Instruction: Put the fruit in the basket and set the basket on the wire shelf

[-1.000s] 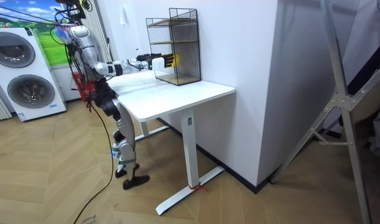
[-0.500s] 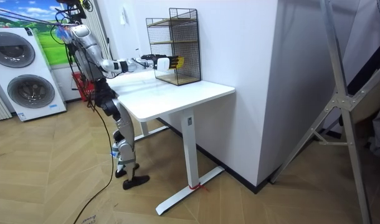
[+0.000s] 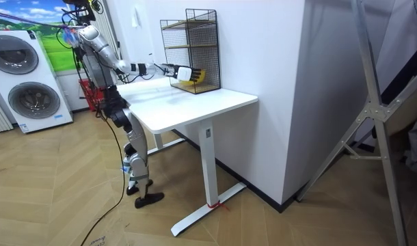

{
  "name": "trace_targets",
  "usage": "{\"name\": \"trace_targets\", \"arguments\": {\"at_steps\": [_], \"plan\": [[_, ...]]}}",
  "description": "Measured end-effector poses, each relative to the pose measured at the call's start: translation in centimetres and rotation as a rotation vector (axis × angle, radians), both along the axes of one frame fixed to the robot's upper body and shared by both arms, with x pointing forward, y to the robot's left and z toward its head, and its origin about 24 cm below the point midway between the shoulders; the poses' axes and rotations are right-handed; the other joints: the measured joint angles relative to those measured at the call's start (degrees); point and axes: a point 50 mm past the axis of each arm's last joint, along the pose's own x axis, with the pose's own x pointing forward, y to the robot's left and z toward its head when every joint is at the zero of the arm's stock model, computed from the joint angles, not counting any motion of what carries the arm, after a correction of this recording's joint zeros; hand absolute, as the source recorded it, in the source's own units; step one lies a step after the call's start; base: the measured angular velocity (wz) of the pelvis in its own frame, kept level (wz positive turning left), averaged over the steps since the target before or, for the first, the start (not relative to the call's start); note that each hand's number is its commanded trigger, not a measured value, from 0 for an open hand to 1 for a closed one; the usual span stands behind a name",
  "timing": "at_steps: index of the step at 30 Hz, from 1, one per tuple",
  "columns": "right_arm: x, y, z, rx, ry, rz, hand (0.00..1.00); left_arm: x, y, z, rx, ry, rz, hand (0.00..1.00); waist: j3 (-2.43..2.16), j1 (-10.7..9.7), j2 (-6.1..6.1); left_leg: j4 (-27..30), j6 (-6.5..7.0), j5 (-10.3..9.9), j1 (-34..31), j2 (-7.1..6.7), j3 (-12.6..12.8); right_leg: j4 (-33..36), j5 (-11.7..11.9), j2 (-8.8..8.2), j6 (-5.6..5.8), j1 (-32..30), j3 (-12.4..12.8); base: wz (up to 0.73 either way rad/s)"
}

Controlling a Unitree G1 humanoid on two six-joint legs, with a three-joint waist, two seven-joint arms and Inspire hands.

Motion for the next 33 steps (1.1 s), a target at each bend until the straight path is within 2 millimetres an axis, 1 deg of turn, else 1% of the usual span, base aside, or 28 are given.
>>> {"name": "trace_targets", "arguments": {"at_steps": [2,7,9,12,16,19,25,30,32,33], "plan": [[0.0,-0.2,-0.2,0.010,0.017,-0.011,0.00,-0.1,0.1,-0.5,0.021,0.029,0.001,0.00,0.00,0.14,0.00,0.01,0.00,0.00,0.00,0.00,-0.01,0.00,0.00,-0.02,0.00,-0.01,-0.04,0.00],[-0.1,-0.4,-0.5,0.007,0.040,-0.025,0.00,-0.2,0.3,-1.1,0.034,0.069,0.011,0.00,0.00,0.09,0.00,-0.01,0.00,0.00,0.13,0.00,-0.01,-0.05,0.00,-0.04,0.00,0.10,-0.11,0.00],[-0.1,-0.5,-0.8,0.001,0.051,-0.028,0.00,-0.2,0.3,-1.4,0.045,0.083,0.014,0.00,0.00,0.08,0.01,-0.03,0.00,0.00,0.38,0.00,-0.04,-0.15,0.00,-0.03,0.00,0.39,-0.14,0.00],[-0.3,-0.7,-1.6,-0.017,0.088,-0.036,0.00,-0.3,0.4,-2.3,0.056,0.126,0.020,0.00,0.00,0.11,0.02,-0.38,-0.01,-0.01,0.97,0.00,-0.09,-0.19,0.00,-0.03,0.00,1.08,-0.21,0.00],[-0.6,-1.3,-2.6,-0.030,0.141,-0.062,0.00,0.0,0.8,-2.5,0.042,0.144,0.042,0.00,-0.02,0.12,0.04,-0.68,-0.02,0.01,1.74,-0.03,-0.04,-0.17,0.00,-0.01,0.00,1.62,-0.05,0.00],[-0.6,-1.7,-2.7,-0.019,0.148,-0.082,0.00,0.0,1.2,-2.7,0.039,0.149,0.050,0.00,-0.05,0.10,0.08,-0.71,-0.03,0.02,1.76,-0.03,0.02,-0.18,0.00,0.04,0.00,1.59,0.08,0.00],[-0.6,-1.6,-2.7,-0.016,0.149,-0.081,0.00,0.1,1.4,-2.7,0.031,0.153,0.052,0.00,-0.13,0.09,0.17,-0.71,-0.04,0.04,1.77,-0.03,0.01,-0.19,0.00,0.13,0.00,1.60,0.00,0.00],[-0.6,-1.7,-2.6,-0.021,0.145,-0.081,0.00,0.1,1.6,-2.7,0.041,0.156,0.060,0.00,-0.32,0.06,0.39,-0.68,-0.04,0.04,1.67,-0.02,0.00,-0.21,0.01,0.25,-0.02,1.53,0.05,0.00],[-0.4,-2.0,-2.2,-0.026,0.128,-0.081,0.00,0.1,1.8,-2.7,0.045,0.154,0.065,0.00,-0.61,0.05,0.69,-0.66,-0.04,0.04,1.54,-0.02,-0.01,-0.20,0.02,0.20,-0.02,1.36,0.14,0.00],[-0.4,-2.1,-2.1,-0.028,0.122,-0.081,0.00,0.1,1.8,-2.6,0.047,0.152,0.068,0.00,-0.68,0.04,0.77,-0.65,-0.04,0.04,1.53,-0.02,0.00,-0.20,0.02,0.20,-0.02,1.34,0.12,0.00]]}}
